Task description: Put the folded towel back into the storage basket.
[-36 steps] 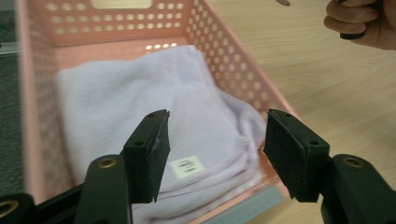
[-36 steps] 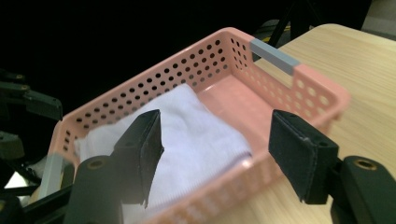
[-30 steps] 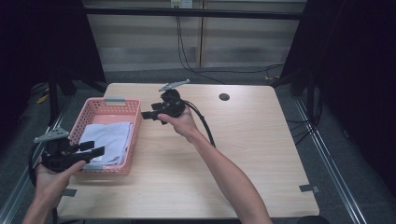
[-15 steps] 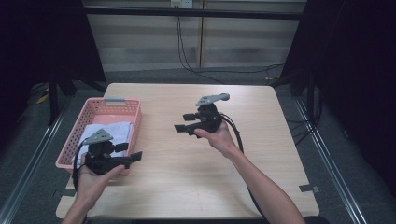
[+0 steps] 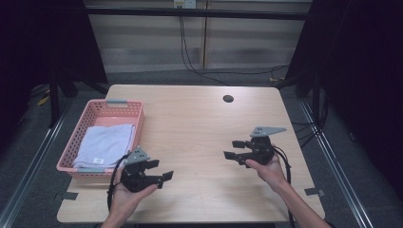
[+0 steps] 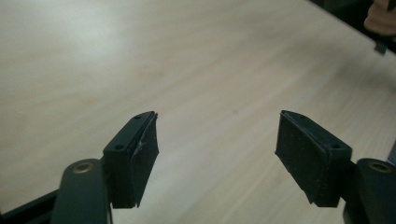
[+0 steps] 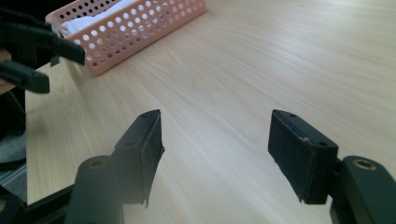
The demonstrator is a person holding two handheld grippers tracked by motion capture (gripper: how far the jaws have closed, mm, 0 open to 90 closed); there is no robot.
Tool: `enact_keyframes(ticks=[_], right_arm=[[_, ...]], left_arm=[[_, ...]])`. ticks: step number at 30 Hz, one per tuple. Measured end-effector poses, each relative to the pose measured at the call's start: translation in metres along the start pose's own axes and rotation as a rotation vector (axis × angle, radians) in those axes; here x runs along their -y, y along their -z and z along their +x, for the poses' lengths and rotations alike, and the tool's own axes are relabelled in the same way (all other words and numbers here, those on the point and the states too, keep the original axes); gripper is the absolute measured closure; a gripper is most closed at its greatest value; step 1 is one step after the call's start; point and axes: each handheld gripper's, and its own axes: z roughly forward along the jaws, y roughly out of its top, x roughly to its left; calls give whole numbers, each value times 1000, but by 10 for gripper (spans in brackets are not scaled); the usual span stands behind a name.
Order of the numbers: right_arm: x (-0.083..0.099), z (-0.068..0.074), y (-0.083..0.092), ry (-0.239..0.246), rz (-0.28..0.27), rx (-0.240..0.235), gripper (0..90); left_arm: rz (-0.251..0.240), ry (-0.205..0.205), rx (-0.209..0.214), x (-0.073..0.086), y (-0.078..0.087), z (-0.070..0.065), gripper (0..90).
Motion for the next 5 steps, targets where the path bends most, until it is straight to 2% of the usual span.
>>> enact_keyframes(ticks=[2,3,5], right_arm=[[12,-3,9,-22,-2,8,346],[17,-4,13,-34,2,14,343],[22,-3,17,-37,-2,31,329]], left_arm=[[27,-16,27,7,-8,-6,291],[38,-27,21,9,-9,-7,292],[39,-13,33,13,-11,-8,289]])
